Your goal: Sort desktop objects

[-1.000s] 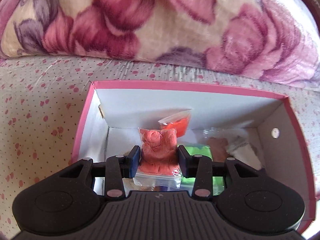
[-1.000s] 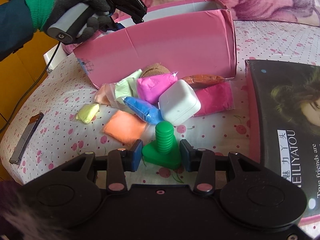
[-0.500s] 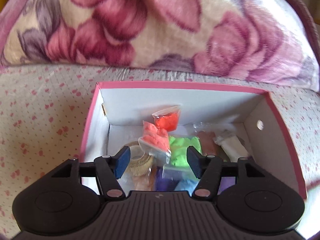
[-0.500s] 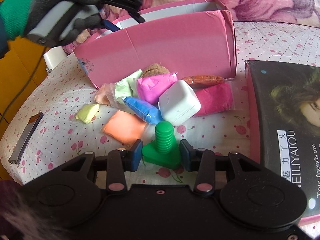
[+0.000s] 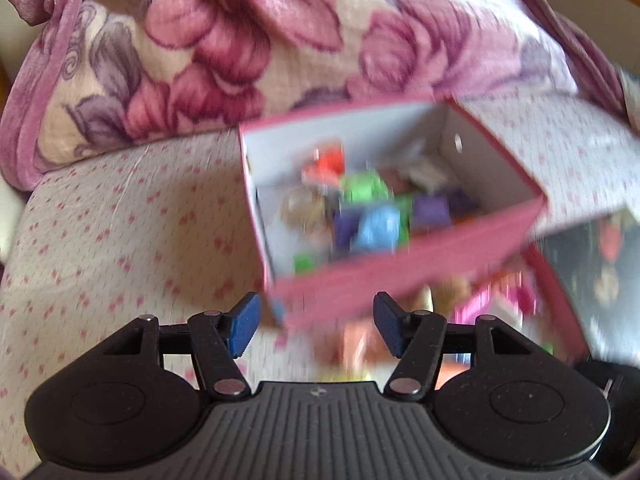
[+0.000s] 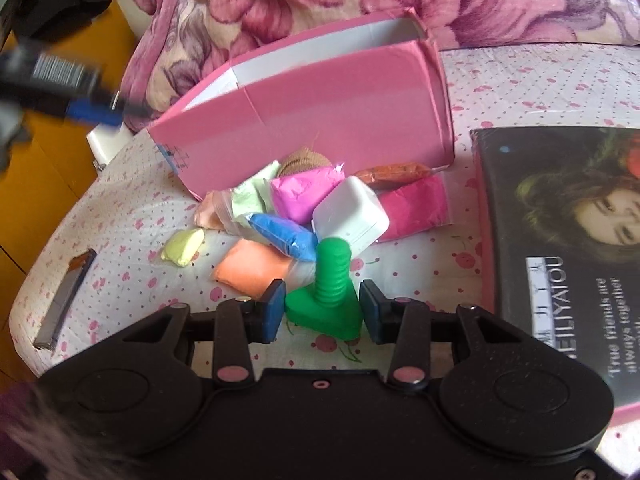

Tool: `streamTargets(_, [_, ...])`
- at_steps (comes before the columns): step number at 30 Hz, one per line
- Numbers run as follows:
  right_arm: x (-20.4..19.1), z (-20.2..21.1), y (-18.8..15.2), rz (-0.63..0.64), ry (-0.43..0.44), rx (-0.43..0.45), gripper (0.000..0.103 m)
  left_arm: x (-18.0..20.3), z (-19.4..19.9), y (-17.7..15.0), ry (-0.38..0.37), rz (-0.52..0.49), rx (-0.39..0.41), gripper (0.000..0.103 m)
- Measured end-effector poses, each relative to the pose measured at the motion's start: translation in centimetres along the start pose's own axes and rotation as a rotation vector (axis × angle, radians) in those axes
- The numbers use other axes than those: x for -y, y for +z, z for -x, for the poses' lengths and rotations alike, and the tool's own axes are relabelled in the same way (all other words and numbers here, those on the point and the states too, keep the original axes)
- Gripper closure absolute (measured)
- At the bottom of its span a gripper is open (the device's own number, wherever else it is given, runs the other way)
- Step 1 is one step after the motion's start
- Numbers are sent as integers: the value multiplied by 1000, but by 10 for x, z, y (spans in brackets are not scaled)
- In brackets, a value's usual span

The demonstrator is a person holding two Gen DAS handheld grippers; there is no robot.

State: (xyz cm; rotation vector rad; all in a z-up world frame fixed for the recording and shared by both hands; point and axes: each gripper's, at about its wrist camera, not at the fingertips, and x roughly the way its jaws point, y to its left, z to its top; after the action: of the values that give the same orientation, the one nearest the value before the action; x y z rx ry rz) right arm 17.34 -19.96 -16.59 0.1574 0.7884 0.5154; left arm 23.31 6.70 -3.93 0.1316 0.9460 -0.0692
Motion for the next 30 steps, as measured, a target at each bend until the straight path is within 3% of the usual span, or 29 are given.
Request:
streamTargets(3, [-4, 11, 9, 8, 12, 11, 64, 4, -10, -35, -19, 66, -21, 42])
streamTargets(5, [-7, 19, 15, 13, 19, 18, 71, 4, -23, -53, -48, 154, -33, 42])
streamTargets(8, [-11, 31, 23, 20, 31, 28, 71, 5, -42, -71, -73, 241, -38, 42])
streamTargets(13, [-17, 36, 36, 49, 29, 13, 79, 5, -63, -79, -72, 312, -5, 42])
streamTargets(17, [-15, 31, 39, 68, -7, -35, 78, 0, -71, -85, -77, 389, 32, 42])
streamTargets(18, [-15, 31, 38, 74, -15, -48, 74, -1, -72, -86, -88, 393, 40, 42])
streamTargets(20, [-17, 30, 32, 92, -26, -76, 27, -2, -72, -88, -99, 393, 55, 42])
streamTargets(25, [-23, 23, 18, 146, -57, -139, 24, -11, -75, -90, -138, 433, 62, 42])
streamTargets(30, [-35, 1, 6, 229, -104, -180, 24, -9, -77, -89, -130, 405, 70, 42])
